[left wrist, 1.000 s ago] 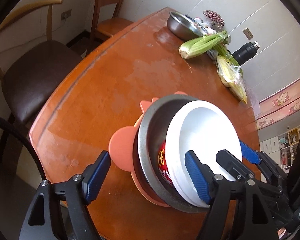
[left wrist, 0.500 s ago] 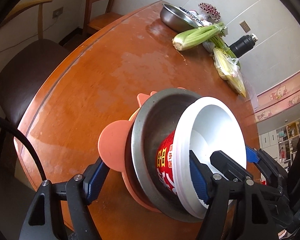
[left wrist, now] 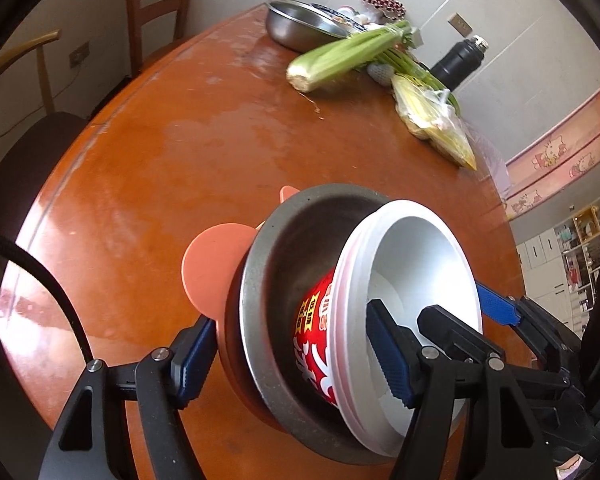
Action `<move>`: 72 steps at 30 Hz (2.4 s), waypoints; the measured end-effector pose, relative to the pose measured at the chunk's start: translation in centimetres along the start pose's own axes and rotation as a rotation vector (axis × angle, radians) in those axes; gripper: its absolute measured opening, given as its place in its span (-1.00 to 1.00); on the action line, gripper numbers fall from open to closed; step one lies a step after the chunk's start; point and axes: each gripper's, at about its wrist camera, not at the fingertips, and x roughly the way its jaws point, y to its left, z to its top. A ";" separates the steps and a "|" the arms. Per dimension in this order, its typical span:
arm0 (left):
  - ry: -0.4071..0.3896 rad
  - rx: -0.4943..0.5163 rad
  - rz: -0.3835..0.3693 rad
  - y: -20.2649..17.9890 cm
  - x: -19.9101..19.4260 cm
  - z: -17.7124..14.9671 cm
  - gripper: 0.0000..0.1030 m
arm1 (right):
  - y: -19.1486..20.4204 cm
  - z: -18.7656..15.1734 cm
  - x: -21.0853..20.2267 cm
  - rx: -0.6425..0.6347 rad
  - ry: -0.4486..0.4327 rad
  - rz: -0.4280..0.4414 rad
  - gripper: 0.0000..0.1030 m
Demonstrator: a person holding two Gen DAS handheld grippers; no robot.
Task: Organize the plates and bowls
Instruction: 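Lower the steel bowl stack onto the steel pan on the orange plate, then open the left tool and release the steel bowl rim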
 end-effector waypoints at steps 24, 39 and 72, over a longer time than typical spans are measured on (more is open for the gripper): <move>0.096 0.156 -0.055 -11.3 5.9 -0.5 0.32 | -10.7 -4.1 -3.9 0.151 -0.009 -0.110 0.30; 0.091 0.228 -0.022 -14.7 6.4 -1.7 0.28 | -12.8 -6.0 -5.4 0.181 -0.020 -0.136 0.30; 0.059 0.274 -0.049 -16.2 5.8 -2.3 0.30 | -12.4 -7.3 -6.8 0.179 -0.025 -0.183 0.30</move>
